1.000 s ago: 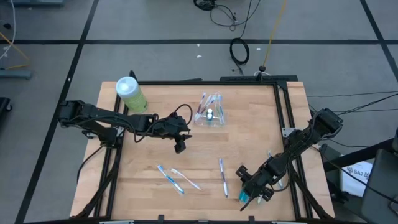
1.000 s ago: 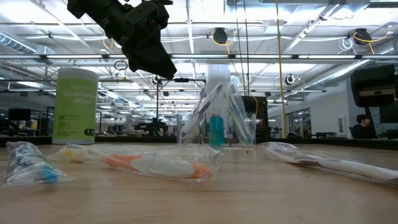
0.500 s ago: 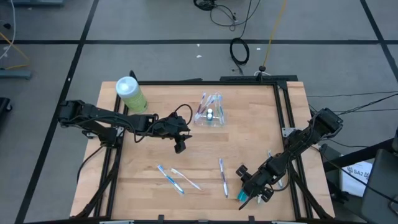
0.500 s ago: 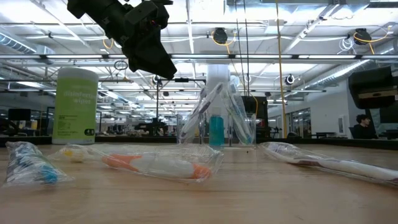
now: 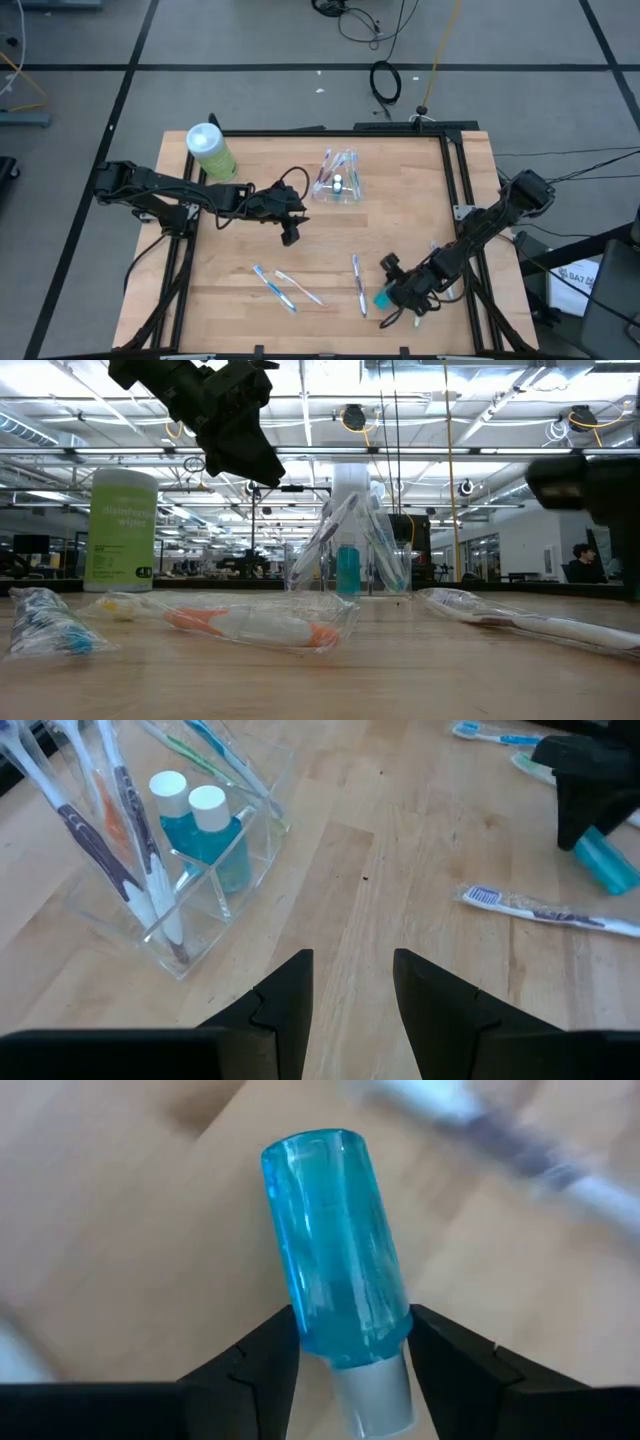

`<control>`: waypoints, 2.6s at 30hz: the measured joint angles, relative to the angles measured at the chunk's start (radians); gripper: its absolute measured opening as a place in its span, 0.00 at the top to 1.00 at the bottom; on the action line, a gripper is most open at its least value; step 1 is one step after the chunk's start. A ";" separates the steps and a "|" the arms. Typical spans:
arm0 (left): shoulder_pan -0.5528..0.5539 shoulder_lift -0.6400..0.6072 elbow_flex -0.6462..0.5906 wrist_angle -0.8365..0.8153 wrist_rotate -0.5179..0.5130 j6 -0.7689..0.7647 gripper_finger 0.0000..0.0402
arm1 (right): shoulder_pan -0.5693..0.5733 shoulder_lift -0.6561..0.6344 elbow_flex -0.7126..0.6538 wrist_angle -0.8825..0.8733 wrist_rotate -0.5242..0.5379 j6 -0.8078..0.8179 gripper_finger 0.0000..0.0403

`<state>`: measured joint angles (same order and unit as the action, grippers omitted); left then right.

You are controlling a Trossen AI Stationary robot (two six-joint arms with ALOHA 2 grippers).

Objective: Pick & Place toothbrushing station
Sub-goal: Put the blue mouthwash into the transparent organizer

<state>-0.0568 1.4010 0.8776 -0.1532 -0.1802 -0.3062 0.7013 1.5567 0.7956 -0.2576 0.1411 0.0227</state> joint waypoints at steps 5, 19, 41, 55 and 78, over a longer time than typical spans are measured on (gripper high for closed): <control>0.000 0.000 0.000 0.022 0.001 -0.011 0.64 | 0.001 -0.036 0.002 -0.022 0.113 -0.126 0.58; -0.002 0.000 0.000 0.229 0.061 -0.046 0.64 | -0.127 -0.063 0.003 0.087 0.630 -0.874 0.58; 0.007 0.230 0.000 0.575 0.206 -0.253 0.64 | -0.297 -0.064 0.005 0.447 0.633 -1.337 0.58; 0.025 0.279 0.000 0.598 0.304 -0.198 0.64 | -0.370 -0.064 0.005 0.464 0.509 -1.349 0.58; 0.084 0.280 0.000 0.652 0.478 -0.200 0.36 | -0.396 -0.064 0.005 0.466 0.471 -1.345 0.58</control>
<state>0.0276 1.6810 0.8772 0.4990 0.2977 -0.5058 0.3054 1.4926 0.8005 0.2084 0.6126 -1.3228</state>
